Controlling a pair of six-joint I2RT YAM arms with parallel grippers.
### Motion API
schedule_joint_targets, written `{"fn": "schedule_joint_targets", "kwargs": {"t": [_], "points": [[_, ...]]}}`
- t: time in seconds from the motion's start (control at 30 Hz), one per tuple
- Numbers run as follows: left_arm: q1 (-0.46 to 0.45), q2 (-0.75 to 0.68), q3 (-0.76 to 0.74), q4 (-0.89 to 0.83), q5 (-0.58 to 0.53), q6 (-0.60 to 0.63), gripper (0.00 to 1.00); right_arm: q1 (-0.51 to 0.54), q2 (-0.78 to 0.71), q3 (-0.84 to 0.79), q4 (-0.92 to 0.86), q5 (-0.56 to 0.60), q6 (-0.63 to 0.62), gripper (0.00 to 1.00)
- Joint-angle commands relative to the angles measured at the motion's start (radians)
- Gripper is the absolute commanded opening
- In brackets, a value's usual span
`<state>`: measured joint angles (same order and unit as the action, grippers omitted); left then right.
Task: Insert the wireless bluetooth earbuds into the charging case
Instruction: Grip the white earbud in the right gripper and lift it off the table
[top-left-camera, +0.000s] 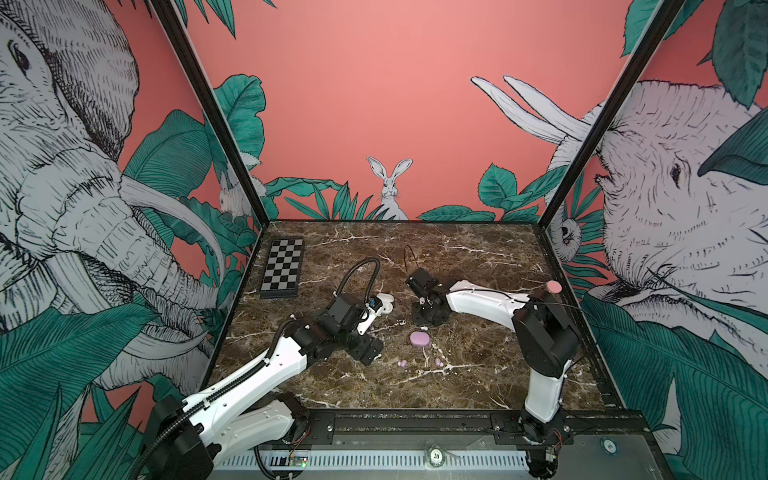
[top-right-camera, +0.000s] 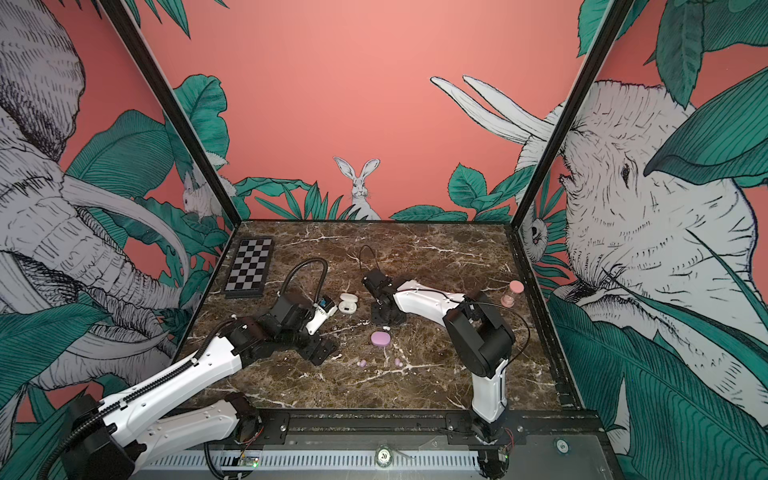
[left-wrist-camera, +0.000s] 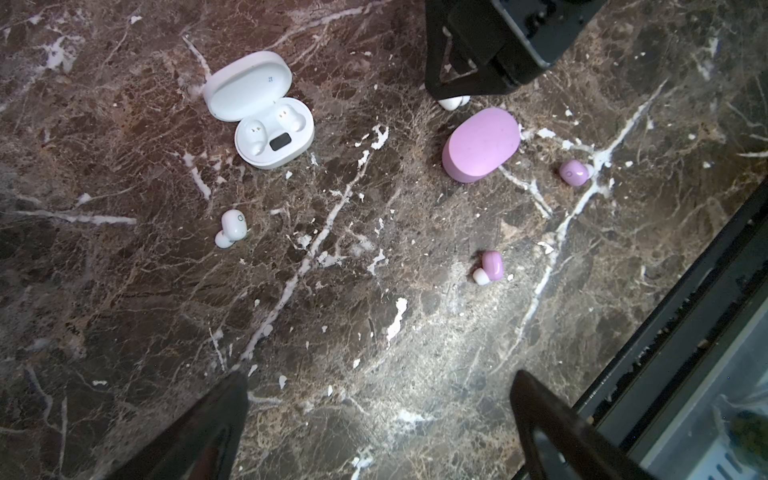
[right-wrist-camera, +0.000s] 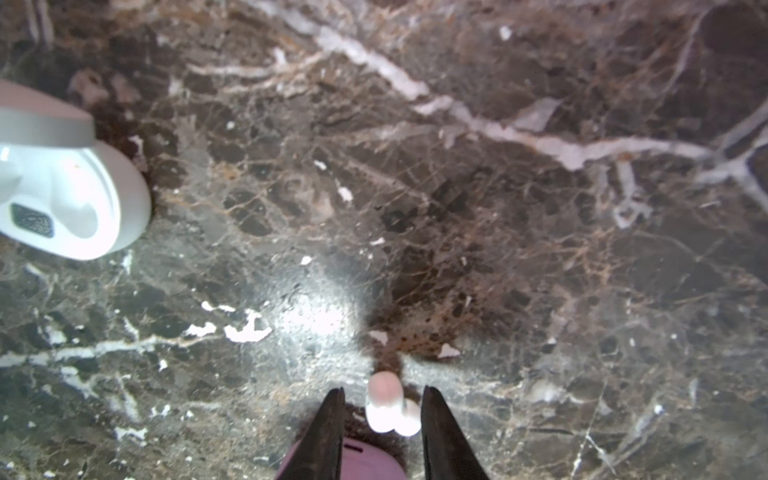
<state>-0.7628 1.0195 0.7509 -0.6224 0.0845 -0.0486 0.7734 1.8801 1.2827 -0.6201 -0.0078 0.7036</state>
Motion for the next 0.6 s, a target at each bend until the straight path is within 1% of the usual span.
{"fn": "schedule_joint_targets", "kwargs": {"t": [0.0,0.27,0.33,0.57], "points": [[-0.003,0.003,0.016,-0.017,-0.005,0.001,0.99,0.012,-0.018,0.023,-0.033,0.021,-0.001,0.32],[-0.004,0.003,0.015,-0.016,-0.004,0.001,0.99,0.013,0.013,0.023,-0.054,0.045,-0.009,0.31],[-0.003,0.005,0.015,-0.017,0.006,0.001,0.99,0.012,0.023,0.056,-0.064,0.052,-0.013,0.31],[-0.003,0.012,0.016,-0.017,0.017,0.001,0.99,0.012,0.04,0.061,-0.055,0.049,-0.015,0.29]]}}
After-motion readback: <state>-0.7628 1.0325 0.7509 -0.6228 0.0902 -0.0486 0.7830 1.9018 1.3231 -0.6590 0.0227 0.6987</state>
